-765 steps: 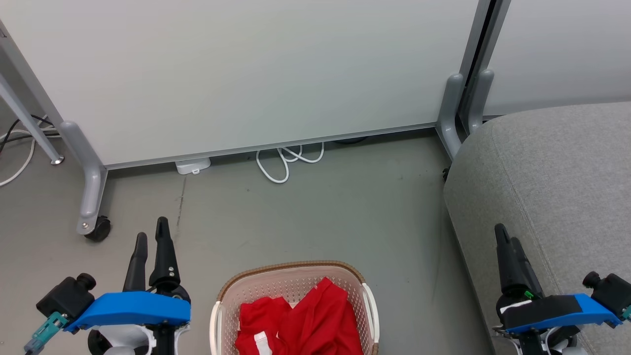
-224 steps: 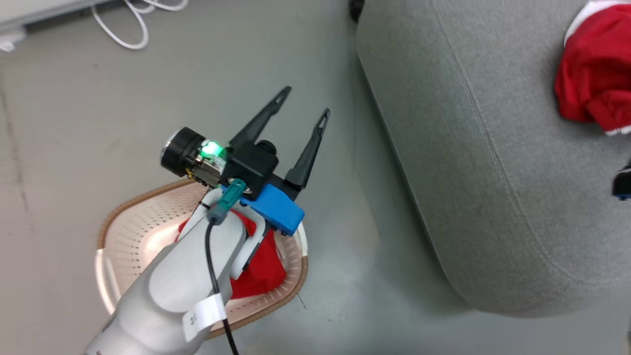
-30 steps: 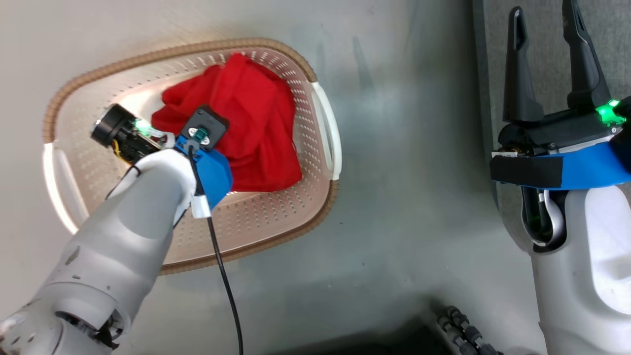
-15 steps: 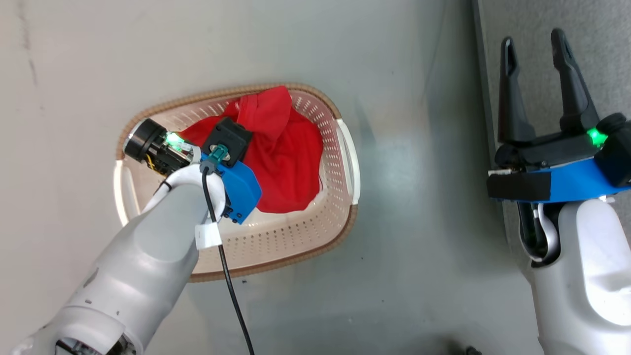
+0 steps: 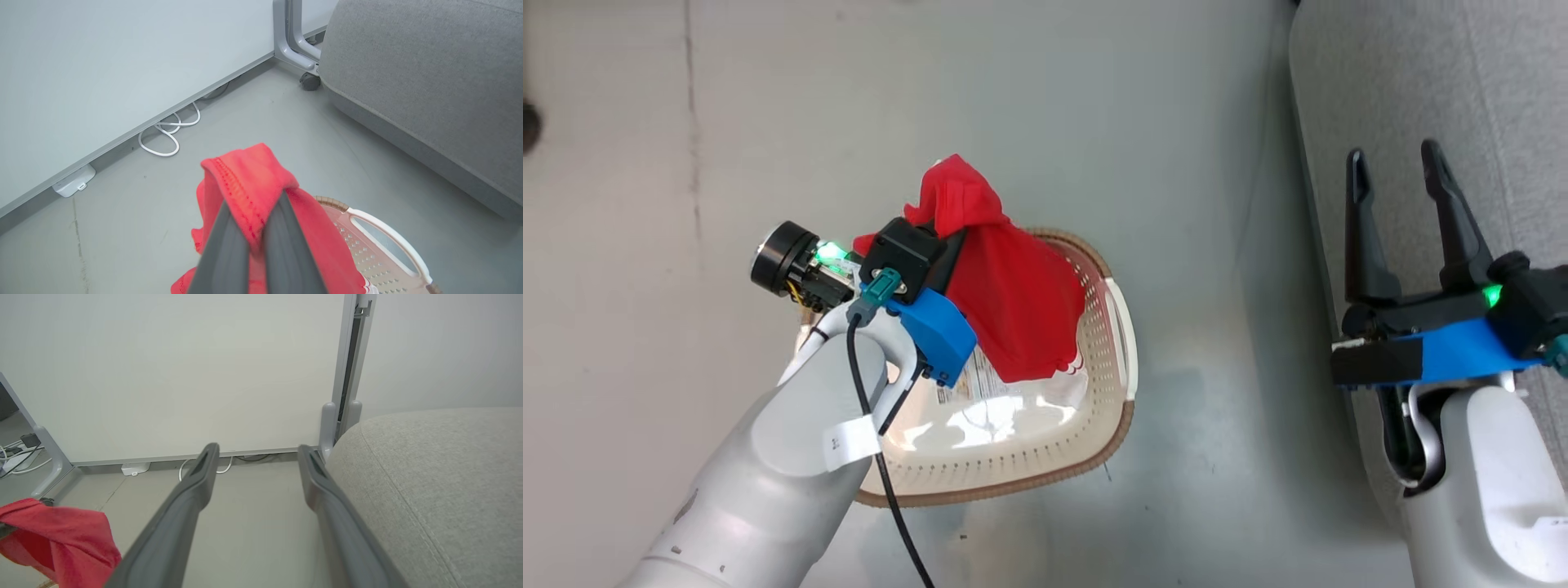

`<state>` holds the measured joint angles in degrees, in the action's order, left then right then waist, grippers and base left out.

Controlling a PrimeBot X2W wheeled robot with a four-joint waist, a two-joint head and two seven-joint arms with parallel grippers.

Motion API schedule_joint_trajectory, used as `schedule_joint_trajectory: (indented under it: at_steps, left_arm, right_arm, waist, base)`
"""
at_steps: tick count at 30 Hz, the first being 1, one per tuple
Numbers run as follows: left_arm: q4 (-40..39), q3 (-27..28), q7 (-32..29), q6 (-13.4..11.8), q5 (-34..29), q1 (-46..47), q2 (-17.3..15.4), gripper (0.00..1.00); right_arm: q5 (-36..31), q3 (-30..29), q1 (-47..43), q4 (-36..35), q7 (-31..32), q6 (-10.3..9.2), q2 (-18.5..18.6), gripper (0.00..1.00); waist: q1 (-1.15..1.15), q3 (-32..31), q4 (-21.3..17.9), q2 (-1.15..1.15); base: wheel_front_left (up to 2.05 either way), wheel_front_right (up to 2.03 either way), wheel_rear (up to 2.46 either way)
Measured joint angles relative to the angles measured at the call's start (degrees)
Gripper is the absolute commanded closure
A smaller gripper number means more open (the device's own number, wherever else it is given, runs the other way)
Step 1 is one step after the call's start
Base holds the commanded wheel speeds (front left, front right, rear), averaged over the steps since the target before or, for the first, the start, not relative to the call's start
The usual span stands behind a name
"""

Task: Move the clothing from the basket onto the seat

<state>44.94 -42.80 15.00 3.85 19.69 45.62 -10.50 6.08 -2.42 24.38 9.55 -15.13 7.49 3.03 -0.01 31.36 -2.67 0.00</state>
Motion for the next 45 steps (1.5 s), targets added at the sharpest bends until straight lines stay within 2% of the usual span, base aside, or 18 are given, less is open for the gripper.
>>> schedule_joint_trajectory:
  at_steps: [8, 19, 33, 45]
  left_arm:
    - [-5.89, 5.41, -0.01, 0.56, -2.65, -3.49, 0.46, 1.00]
    - [-10.06, 10.31, 0.00, 1.64, -4.86, -4.86, 2.36, 1.00]
    - [-12.03, 10.63, 0.00, 2.79, -6.36, -4.52, 4.66, 1.00]
    - [-12.34, 9.70, 0.00, 3.25, -6.15, -4.54, 5.32, 1.00]
  right_arm:
    - [0.10, 0.15, -3.00, 1.34, 0.00, 0.00, -0.01, 0.00]
    - [0.55, 0.10, -6.83, 2.97, 0.00, 0.00, -0.05, 0.00]
    - [2.19, 0.65, -12.23, 4.68, 0.00, 0.00, -0.10, 0.00]
    - [2.97, 0.58, -14.38, 5.11, 0.00, 0.00, -0.11, 0.00]
  waist:
    - [0.00, -6.95, 0.88, 0.00]
    - [0.00, -15.40, 1.10, 0.00]
    - [-0.01, -24.53, 1.20, 0.00]
    - [0.00, -28.27, 1.17, 0.00]
  base:
    - [0.00, 0.00, 0.00]
    - [0.00, 0.00, 0.00]
    - [0.00, 0.00, 0.00]
    - [0.00, 0.00, 0.00]
